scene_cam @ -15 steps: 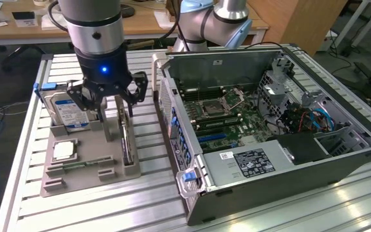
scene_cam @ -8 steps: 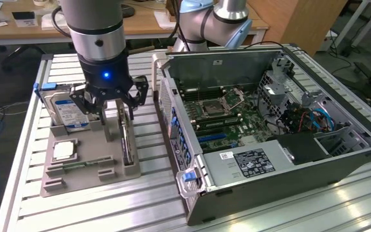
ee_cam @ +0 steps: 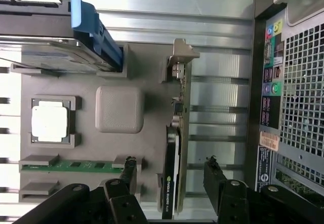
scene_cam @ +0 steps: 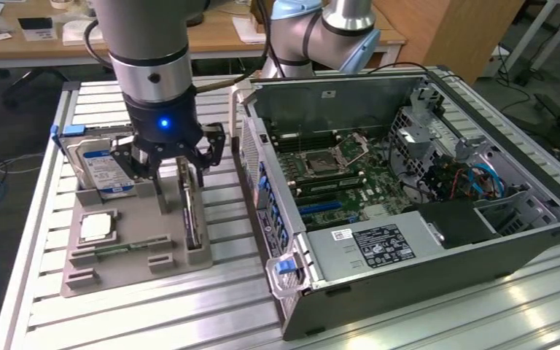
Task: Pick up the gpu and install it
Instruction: 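Pick up the gpu and move the gpu toward the slot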
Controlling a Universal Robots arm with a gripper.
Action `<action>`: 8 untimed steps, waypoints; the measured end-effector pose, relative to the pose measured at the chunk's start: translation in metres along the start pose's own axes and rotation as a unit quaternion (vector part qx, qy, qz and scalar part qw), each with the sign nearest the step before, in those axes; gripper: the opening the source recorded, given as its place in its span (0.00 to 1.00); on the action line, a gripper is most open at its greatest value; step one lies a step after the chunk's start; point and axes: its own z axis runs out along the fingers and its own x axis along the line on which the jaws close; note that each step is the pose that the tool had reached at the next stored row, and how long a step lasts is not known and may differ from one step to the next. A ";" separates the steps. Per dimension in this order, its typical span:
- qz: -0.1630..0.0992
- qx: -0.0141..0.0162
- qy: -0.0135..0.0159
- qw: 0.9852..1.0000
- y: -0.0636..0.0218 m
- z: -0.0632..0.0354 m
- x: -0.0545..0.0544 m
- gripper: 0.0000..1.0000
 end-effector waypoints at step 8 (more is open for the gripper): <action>0.000 0.000 0.000 1.000 -0.0023 0.0146 -0.002 0.65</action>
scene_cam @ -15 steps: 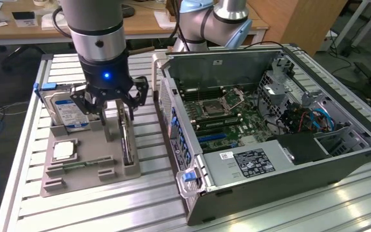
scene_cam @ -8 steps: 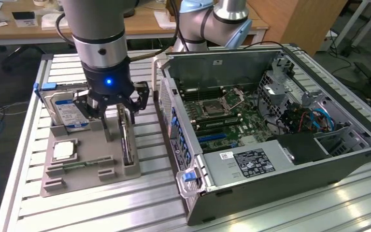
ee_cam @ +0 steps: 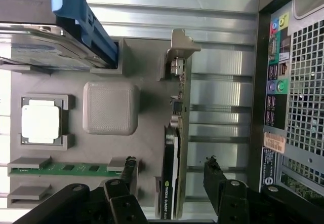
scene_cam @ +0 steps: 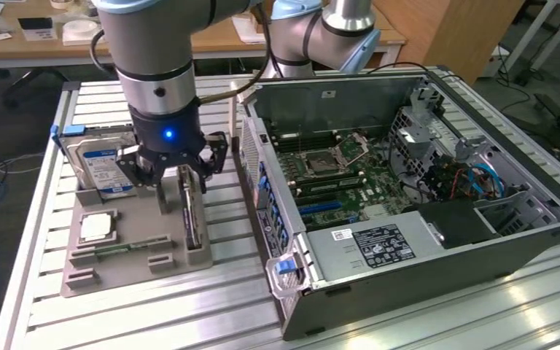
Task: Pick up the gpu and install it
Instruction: 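Pick up the gpu and move the gpu toward the slot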
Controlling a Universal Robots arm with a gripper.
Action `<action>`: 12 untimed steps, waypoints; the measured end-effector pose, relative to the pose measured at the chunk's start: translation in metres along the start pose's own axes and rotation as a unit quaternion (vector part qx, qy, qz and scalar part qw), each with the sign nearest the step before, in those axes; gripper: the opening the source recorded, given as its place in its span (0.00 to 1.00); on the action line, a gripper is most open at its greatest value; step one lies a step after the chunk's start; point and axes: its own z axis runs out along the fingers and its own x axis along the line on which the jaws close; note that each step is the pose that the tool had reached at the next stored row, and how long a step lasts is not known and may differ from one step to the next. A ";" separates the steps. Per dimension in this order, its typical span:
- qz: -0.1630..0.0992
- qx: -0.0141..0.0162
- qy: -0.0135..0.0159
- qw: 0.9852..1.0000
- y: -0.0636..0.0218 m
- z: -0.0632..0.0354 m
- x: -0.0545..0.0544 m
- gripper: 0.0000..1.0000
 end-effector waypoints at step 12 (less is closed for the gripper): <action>0.000 0.000 0.000 1.000 -0.0015 0.0219 0.000 0.65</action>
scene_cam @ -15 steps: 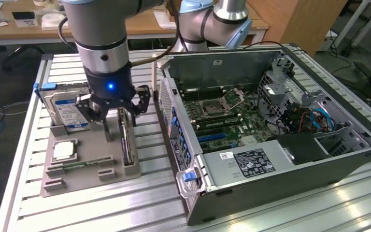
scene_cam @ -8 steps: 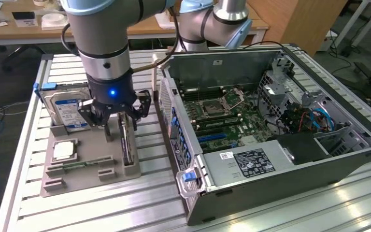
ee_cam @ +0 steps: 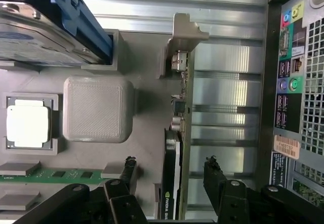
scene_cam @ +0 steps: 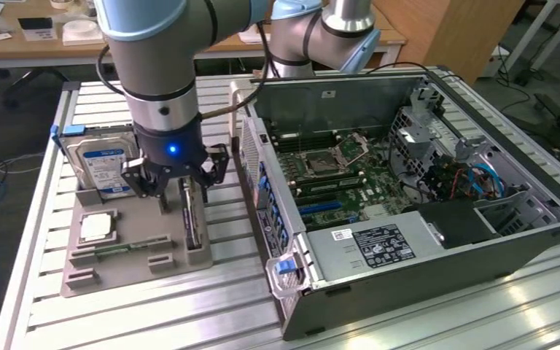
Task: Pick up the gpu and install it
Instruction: 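Pick up the gpu and move the gpu toward the slot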
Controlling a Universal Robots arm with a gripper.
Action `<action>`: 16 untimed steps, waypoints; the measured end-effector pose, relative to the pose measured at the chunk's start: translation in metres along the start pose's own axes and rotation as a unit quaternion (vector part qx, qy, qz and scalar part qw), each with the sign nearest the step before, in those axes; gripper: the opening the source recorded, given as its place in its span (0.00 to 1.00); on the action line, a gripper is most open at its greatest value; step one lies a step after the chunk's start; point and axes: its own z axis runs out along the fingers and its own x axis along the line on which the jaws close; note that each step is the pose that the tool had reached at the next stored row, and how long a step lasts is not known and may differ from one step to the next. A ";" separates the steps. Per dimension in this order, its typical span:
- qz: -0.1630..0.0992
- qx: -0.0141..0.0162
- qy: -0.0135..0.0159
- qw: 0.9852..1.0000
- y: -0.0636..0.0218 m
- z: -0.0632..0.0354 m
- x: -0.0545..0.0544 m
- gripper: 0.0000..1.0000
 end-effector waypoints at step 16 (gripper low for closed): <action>0.000 0.000 0.000 1.000 0.0016 0.0267 -0.002 0.65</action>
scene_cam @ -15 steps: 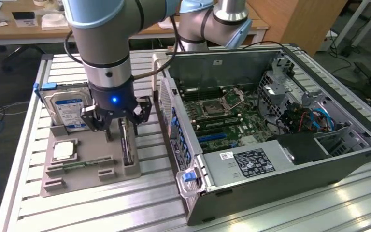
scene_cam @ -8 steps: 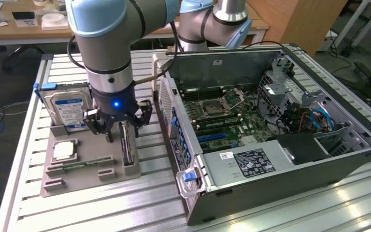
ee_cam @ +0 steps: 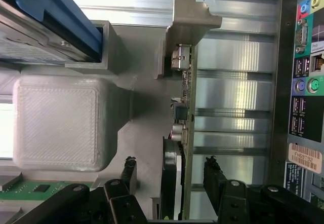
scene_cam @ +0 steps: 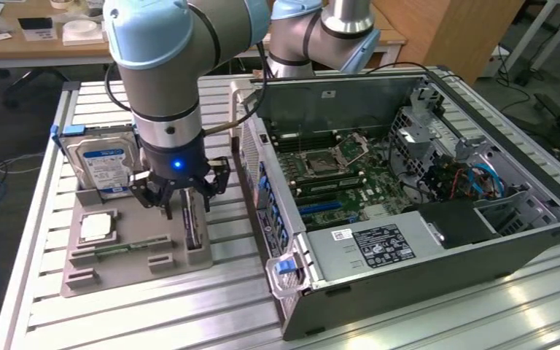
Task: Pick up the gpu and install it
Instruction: 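Pick up the gpu and move the gpu toward the slot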
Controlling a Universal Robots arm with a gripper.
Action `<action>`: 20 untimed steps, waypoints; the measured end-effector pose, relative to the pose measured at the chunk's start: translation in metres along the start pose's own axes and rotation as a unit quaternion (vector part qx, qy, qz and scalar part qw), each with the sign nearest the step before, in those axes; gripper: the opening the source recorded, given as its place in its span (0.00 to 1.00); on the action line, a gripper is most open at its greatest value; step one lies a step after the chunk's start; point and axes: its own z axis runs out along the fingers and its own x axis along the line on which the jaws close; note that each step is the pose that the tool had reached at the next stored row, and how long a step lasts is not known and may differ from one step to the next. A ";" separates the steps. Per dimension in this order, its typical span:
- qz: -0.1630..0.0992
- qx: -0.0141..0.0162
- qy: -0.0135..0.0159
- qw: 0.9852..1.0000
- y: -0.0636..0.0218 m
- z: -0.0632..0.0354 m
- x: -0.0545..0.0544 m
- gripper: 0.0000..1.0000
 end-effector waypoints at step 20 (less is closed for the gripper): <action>0.000 0.000 0.000 1.000 -0.0001 0.0035 0.000 0.49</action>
